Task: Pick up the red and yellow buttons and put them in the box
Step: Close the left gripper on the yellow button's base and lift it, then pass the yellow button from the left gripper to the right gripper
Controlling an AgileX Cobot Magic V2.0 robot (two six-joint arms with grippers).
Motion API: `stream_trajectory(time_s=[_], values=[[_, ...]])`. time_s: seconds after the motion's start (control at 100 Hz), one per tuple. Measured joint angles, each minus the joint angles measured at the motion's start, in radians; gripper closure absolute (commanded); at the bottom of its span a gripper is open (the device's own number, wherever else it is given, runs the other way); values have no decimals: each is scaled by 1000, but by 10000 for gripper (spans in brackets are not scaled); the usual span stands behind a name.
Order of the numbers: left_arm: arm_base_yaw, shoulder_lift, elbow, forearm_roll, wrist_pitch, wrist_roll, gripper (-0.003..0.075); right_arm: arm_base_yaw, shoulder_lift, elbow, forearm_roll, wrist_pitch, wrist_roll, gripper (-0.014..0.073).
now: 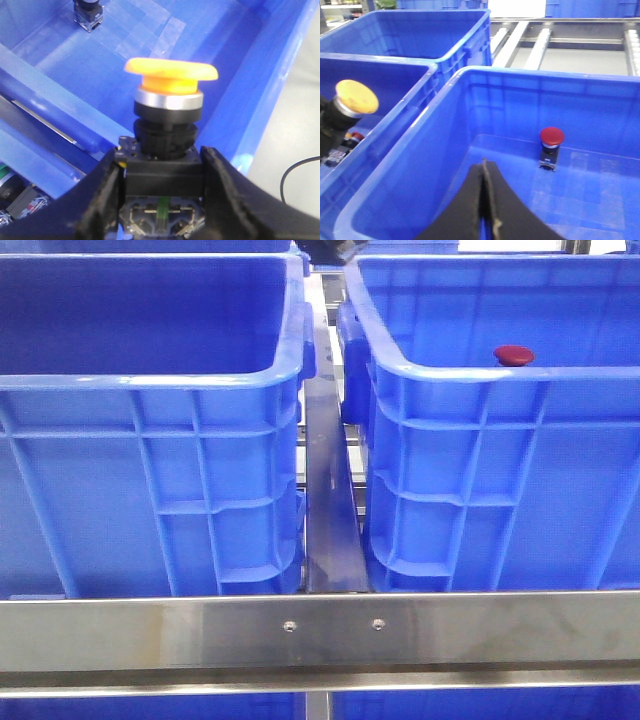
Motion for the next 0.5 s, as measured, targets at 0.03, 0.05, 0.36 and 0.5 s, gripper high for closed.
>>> stream_trajectory(time_s=[0.03, 0.05, 0.36, 0.5], values=[[0, 0, 0, 0, 0, 0, 740, 0, 0, 0, 0, -2, 0, 428], [0, 2, 0, 0, 0, 0, 740, 0, 0, 0, 0, -2, 0, 367], [-1, 2, 0, 0, 0, 2, 740, 0, 60, -69, 6, 98, 89, -48], [-1, 2, 0, 0, 2, 2, 740, 0, 166, -168, 6, 254, 249, -48]])
